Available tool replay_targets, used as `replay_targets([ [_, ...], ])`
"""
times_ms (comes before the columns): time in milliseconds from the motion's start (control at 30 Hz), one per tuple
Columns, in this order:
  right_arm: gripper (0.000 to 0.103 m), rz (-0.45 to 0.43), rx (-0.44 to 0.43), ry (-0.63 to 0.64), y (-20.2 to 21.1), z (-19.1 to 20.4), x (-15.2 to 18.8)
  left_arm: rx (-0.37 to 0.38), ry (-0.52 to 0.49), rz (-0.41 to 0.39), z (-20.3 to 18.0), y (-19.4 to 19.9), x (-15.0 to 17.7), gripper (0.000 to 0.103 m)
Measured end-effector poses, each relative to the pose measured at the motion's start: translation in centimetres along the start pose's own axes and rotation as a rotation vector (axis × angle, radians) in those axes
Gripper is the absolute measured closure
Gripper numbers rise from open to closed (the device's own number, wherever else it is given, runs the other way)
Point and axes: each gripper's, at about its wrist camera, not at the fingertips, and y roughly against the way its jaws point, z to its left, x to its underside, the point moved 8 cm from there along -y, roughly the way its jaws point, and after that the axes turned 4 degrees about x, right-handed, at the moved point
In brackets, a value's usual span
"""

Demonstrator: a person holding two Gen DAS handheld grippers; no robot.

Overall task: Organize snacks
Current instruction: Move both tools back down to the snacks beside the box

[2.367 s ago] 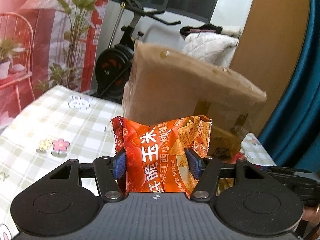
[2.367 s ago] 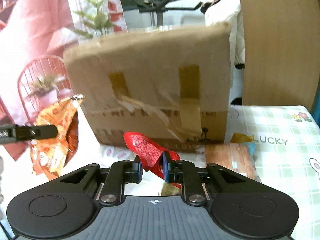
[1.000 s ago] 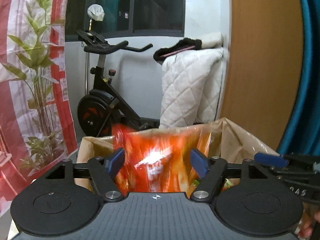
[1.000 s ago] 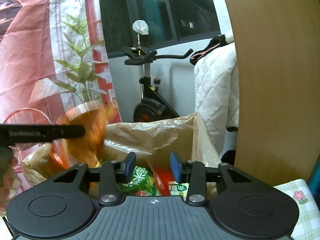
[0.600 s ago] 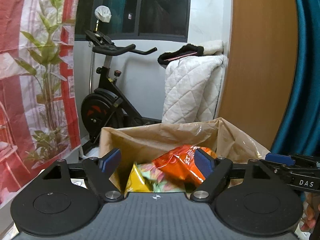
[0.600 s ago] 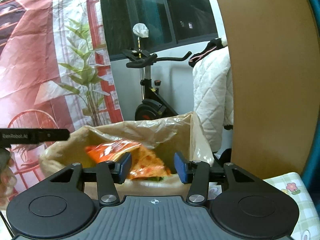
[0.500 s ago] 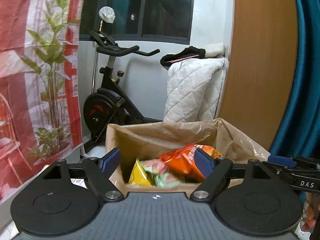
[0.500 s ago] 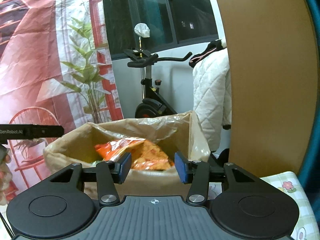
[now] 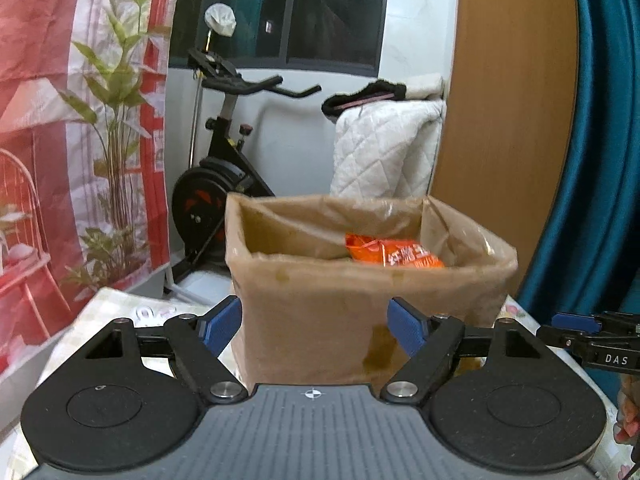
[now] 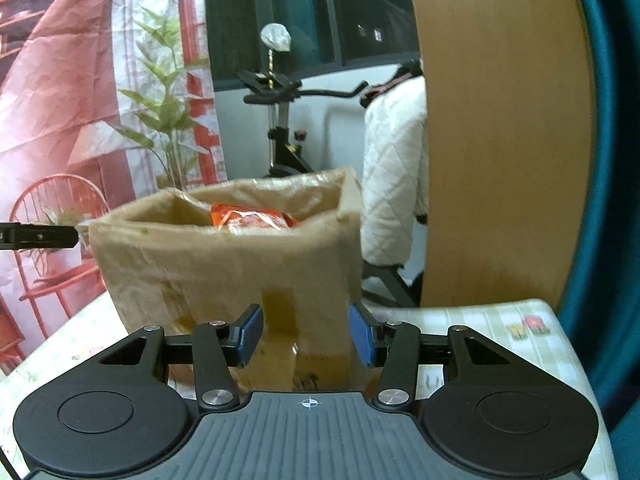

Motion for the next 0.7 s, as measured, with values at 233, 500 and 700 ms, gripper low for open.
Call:
replay_targets([
  [233,0.059,0.052,0.028,-0.007,-0.6,-0.9,3.4,0.031,-0.011,0.053,-0.9,-1.2,2.6,0.031],
  [500,0.059,0.086,0.055,-0.015,-2.4,-2.4,5.2,0.109,-0.046,0.118,-2.1,-3.8,5.7,0.05],
  [700,0.059,0.118,0.067,-0.059,-4.5,-4.1,6.1,0.179,-0.094,0.203,-3.5,-7.5,9.3,0.057],
])
